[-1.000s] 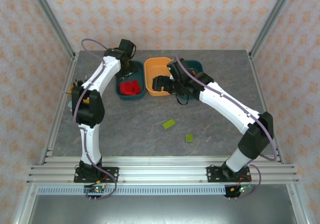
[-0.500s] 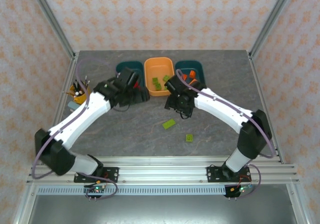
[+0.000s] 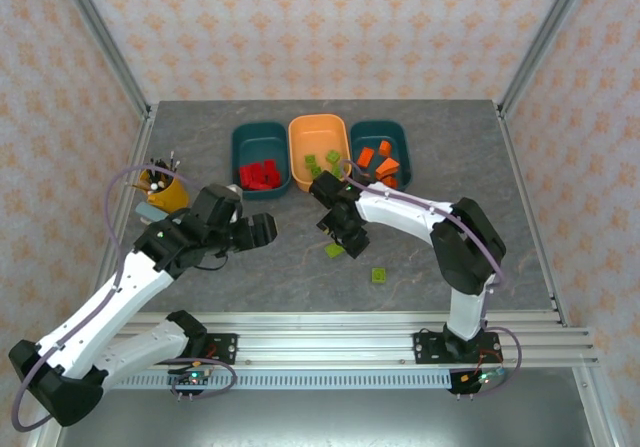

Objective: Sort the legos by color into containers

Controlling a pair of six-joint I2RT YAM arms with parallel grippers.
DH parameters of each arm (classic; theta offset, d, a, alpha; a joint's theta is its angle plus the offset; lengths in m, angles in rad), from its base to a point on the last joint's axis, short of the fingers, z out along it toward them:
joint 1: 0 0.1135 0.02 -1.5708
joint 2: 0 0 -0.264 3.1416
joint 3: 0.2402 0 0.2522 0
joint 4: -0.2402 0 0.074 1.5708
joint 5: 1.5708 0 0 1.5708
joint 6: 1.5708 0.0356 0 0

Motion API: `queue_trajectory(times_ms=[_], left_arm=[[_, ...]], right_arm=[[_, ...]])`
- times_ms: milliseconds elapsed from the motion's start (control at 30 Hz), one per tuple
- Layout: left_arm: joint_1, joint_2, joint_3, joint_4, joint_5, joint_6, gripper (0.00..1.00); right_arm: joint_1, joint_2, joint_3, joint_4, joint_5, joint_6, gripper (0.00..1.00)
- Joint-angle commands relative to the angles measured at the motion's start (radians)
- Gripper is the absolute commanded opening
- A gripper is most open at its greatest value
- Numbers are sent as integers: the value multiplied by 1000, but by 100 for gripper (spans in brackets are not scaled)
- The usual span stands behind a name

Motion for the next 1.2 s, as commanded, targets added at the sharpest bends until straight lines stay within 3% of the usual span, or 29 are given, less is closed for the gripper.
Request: queue_trajectory(times_ms=[0,233,700,900,1167], left_arm=[[-9,-44,-13,-9,27,13,91],[-8,-72,10,-39,36,16,91],[-9,-64,37,-29,38,0,90],[-10,-56,39,-17,39,-7,90],[-4,96,171,9,-14,-60,91]], right_arm=[[2,27,-29,51,-12,110,73],[0,79,-46,99,-45,126,63],[-15,109,-100,171,-50,95,32],[-15,61,-44,83,36,6,31],[-32,-38,157,-56,256,-297,31]])
